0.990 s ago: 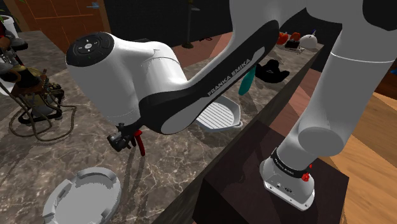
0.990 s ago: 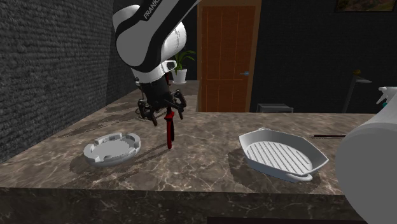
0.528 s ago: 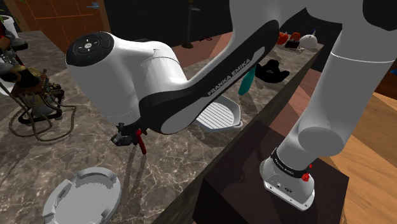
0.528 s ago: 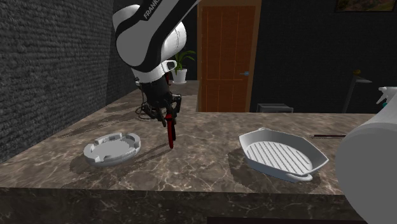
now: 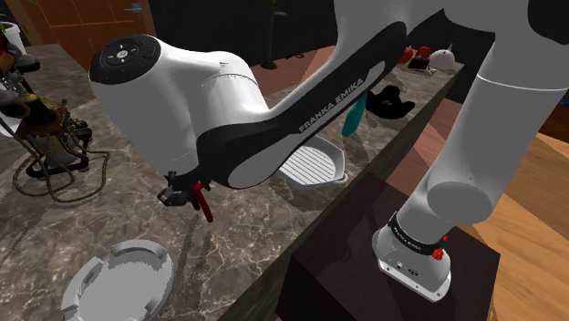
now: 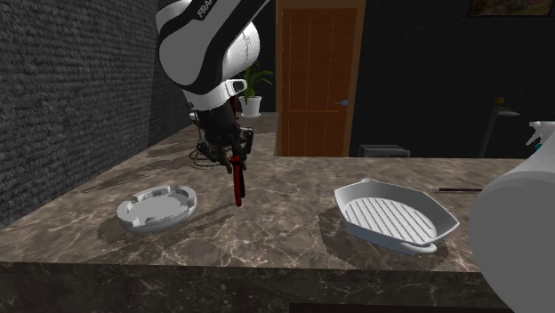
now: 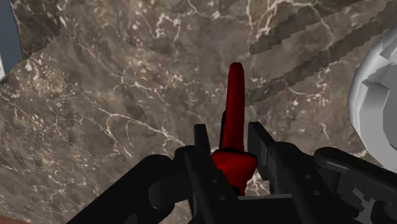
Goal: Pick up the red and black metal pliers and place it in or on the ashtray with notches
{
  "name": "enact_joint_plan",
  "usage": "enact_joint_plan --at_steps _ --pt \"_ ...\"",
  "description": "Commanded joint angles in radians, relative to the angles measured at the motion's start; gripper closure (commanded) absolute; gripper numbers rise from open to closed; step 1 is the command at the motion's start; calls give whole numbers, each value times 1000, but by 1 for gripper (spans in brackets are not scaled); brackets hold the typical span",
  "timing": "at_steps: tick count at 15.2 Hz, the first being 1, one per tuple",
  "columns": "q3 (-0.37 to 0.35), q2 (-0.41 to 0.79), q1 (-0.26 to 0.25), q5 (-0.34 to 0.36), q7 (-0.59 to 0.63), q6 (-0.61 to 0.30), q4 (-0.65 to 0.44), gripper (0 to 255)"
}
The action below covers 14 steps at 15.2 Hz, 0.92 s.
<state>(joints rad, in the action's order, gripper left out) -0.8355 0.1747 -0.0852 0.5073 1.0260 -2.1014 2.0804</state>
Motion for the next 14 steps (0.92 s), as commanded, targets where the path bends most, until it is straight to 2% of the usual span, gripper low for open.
enact_joint_plan --at_steps 1,14 --pt "-5 -18 5 -20 -19 16 -9 255" --pt "-22 -118 26 -132 -128 142 -97 255"
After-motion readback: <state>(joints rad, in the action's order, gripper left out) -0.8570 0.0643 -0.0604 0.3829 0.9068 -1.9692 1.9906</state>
